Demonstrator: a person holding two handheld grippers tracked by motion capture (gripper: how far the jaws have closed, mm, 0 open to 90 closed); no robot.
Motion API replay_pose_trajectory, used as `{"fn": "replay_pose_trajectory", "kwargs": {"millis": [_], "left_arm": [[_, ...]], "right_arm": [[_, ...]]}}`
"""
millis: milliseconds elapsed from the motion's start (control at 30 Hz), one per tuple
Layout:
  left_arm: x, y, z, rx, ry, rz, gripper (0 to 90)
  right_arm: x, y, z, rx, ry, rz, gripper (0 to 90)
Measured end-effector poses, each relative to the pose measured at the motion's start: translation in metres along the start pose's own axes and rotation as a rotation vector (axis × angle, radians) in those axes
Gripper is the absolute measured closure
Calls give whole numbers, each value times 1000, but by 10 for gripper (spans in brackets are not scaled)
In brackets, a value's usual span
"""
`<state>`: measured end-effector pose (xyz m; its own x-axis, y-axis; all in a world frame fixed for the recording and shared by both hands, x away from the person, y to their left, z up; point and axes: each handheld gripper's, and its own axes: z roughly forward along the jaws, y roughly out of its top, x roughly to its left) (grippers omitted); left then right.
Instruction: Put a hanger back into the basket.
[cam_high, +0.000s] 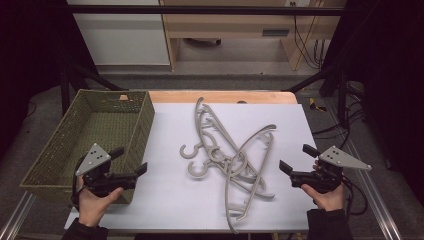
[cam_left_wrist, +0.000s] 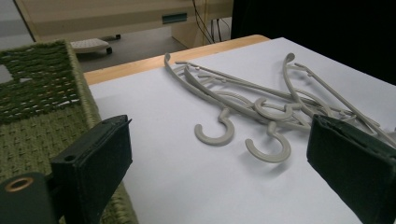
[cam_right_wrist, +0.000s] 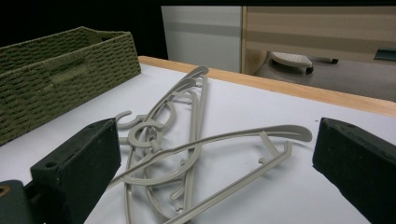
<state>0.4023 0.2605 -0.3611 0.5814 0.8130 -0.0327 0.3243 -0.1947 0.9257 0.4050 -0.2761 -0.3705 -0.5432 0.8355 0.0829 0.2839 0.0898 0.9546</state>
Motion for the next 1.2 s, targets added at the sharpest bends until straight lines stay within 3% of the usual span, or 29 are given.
{"fn": "replay_pose_trajectory", "kwargs": {"millis": [400, 733, 1200], "left_arm": [[-29, -1, 28, 70, -51, 30, 80], [-62, 3, 62, 120, -106, 59, 86], [-101, -2, 102, 182, -183, 56, 114]], "right_arm": [[0, 0, 2, 3, 5, 2, 15], [2, -1, 5, 12, 8, -2, 16], [4, -1, 7, 19, 14, 0, 16]]}}
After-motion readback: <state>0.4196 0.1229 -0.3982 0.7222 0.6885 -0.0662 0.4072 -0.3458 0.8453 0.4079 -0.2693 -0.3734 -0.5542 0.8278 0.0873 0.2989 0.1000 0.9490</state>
